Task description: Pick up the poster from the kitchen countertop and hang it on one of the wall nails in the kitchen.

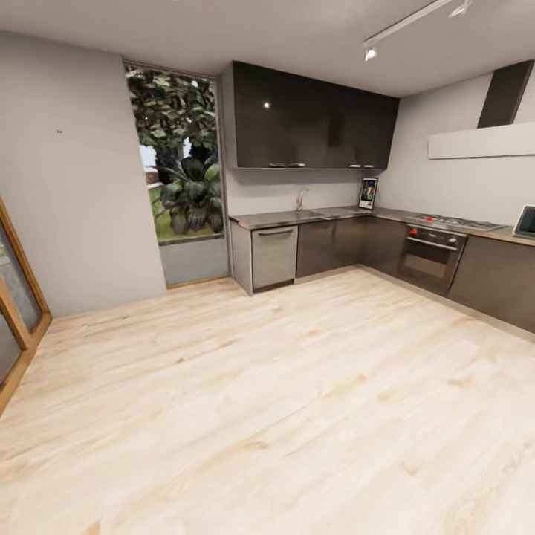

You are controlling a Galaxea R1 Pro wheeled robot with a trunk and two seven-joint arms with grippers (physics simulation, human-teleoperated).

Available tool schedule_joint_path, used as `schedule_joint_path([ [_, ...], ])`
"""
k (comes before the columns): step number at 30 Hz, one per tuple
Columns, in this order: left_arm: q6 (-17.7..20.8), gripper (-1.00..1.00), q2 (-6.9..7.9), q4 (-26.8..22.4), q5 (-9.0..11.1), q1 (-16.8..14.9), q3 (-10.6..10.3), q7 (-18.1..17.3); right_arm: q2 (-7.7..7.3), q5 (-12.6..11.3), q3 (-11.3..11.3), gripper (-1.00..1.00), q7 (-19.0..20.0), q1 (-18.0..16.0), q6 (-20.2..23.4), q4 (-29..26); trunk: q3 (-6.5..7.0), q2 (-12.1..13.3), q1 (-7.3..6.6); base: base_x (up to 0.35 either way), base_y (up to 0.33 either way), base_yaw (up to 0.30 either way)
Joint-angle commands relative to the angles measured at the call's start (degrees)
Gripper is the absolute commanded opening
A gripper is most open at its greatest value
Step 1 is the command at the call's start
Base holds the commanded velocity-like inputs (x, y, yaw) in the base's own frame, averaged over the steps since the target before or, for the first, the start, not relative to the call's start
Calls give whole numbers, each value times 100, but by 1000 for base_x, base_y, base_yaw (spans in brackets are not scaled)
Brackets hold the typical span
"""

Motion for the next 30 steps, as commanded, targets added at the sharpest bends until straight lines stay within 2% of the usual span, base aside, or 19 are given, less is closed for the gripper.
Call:
schedule_joint_path([
  [1,-3,100,-2,-9,-18,2,8,-3,0,-5,1,100,0,-3,-18,3,-5,-2,4,337,0,-55],
  [30,-3,100,-1,-8,-18,2,9,-3,1,-11,1,100,4,-3,-22,7,-5,-2,4,337,0,-214],
])
